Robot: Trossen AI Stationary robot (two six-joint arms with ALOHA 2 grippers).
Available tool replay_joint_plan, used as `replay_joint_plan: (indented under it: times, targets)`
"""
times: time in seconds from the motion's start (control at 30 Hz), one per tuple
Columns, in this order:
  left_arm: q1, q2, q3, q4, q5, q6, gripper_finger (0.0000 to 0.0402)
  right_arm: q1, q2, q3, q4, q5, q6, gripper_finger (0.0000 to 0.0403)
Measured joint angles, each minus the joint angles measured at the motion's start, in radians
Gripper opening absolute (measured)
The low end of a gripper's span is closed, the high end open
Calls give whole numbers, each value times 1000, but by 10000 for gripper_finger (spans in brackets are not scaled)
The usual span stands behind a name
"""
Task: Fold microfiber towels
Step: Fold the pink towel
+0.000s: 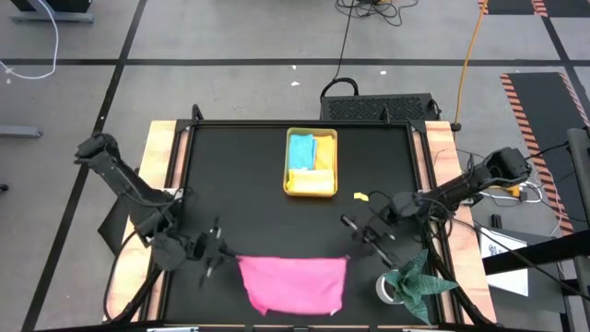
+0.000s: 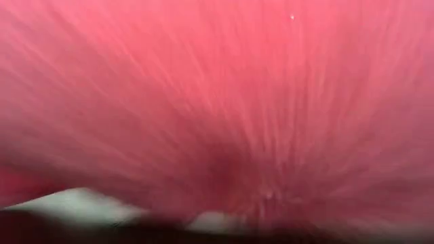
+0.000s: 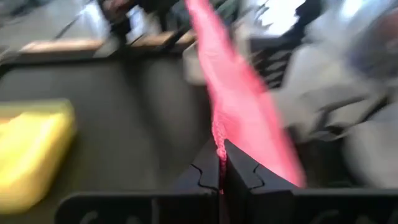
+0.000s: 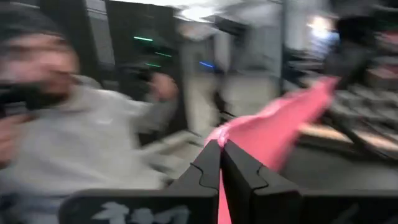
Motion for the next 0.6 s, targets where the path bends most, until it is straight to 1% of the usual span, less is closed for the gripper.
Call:
replay_joint_plan:
  times: [0.13,0.23,0.33,0.43,0.53,0.6]
  targets:
    - [67,14,-13,-178,-68,-117,3,-66,-3,0,-188,198,-21,0]
    - [119,37,-53,-243,-121,-178,6,-118,-2,-1,-342,352,-49,0]
    - [178,61,-111,-235,-135,-185,5,-165,0,-1,-466,493,-62,0]
    - [224,80,-154,-242,-145,-197,4,-193,0,-1,-534,606,-76,0]
    - [248,84,-166,-246,-199,-194,7,-201,0,-1,-568,721,-102,0]
    - [251,84,-167,-240,-244,-148,4,-198,0,-1,-568,762,-141,0]
